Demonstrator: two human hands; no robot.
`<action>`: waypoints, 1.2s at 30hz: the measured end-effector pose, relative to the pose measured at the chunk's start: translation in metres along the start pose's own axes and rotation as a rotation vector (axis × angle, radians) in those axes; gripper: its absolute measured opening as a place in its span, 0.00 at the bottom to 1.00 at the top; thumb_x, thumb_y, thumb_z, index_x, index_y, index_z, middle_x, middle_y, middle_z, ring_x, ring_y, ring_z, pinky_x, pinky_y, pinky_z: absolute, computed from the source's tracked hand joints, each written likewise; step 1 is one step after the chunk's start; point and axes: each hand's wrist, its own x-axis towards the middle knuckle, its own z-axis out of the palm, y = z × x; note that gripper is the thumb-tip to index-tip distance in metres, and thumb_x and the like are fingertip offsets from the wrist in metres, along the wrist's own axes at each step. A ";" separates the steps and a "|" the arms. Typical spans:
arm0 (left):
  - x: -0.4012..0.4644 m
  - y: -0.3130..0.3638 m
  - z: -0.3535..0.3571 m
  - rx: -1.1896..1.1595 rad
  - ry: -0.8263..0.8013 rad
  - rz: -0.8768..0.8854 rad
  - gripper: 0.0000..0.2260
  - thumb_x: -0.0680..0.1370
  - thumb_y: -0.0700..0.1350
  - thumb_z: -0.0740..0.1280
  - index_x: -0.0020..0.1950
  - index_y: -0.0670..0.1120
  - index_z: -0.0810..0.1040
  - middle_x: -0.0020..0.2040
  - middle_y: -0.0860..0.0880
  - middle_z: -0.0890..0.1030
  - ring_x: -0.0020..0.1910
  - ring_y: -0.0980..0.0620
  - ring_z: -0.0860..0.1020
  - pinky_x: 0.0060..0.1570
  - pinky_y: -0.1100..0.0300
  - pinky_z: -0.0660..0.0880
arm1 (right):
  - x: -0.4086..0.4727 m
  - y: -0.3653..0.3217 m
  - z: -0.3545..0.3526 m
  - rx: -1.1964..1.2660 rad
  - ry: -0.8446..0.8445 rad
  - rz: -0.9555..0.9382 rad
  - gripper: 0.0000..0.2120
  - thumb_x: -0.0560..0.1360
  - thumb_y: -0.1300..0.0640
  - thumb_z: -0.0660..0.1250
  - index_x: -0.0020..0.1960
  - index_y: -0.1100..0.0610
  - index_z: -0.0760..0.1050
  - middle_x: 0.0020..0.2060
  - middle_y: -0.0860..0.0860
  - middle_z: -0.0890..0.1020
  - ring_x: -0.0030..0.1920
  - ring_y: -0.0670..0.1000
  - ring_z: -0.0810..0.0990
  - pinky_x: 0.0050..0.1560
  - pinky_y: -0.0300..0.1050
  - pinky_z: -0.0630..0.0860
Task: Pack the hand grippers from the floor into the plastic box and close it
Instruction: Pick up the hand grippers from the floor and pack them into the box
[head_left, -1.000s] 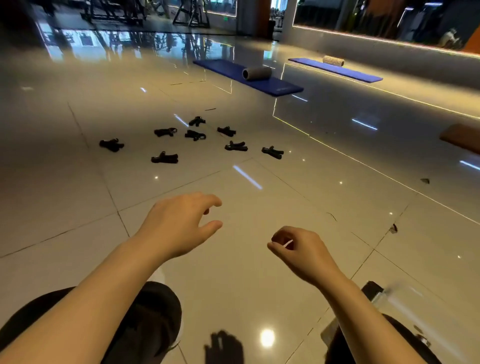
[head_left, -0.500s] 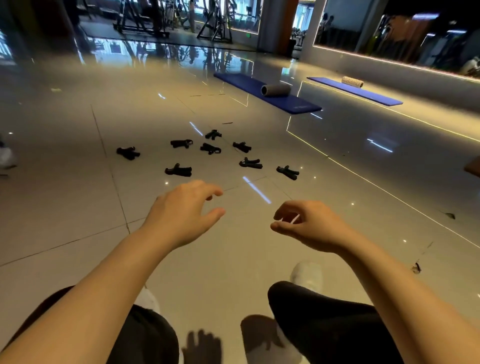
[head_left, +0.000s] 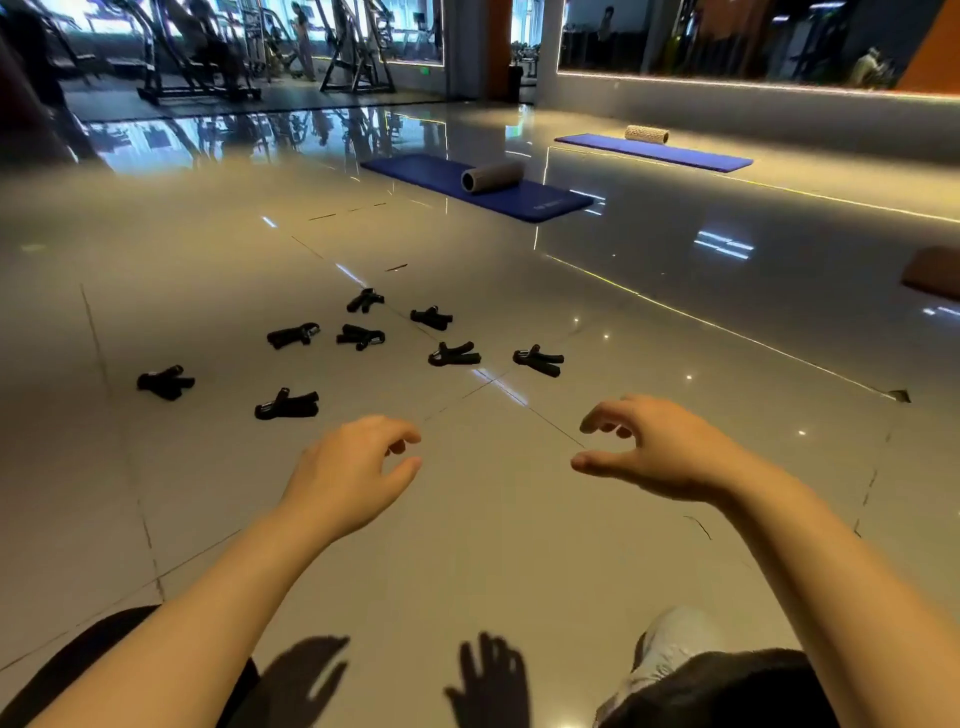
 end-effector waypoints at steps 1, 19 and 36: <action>0.012 0.000 0.005 0.029 -0.040 0.006 0.14 0.77 0.56 0.61 0.61 0.56 0.74 0.53 0.59 0.76 0.51 0.58 0.75 0.49 0.55 0.76 | 0.013 0.004 -0.007 -0.004 -0.020 -0.009 0.23 0.72 0.39 0.66 0.63 0.47 0.71 0.61 0.49 0.73 0.59 0.48 0.72 0.53 0.41 0.68; 0.224 -0.091 0.011 0.218 -0.230 0.031 0.17 0.78 0.57 0.60 0.66 0.57 0.69 0.57 0.58 0.74 0.54 0.60 0.73 0.51 0.62 0.73 | 0.280 0.051 -0.009 -0.136 -0.057 -0.002 0.25 0.72 0.45 0.69 0.66 0.50 0.69 0.62 0.48 0.71 0.57 0.50 0.72 0.53 0.42 0.71; 0.444 -0.162 0.109 0.140 -0.398 0.190 0.24 0.77 0.55 0.62 0.72 0.54 0.62 0.67 0.53 0.69 0.63 0.53 0.69 0.59 0.56 0.70 | 0.493 0.087 0.004 -0.169 -0.154 0.057 0.26 0.72 0.45 0.69 0.67 0.51 0.67 0.62 0.50 0.71 0.58 0.51 0.72 0.57 0.46 0.73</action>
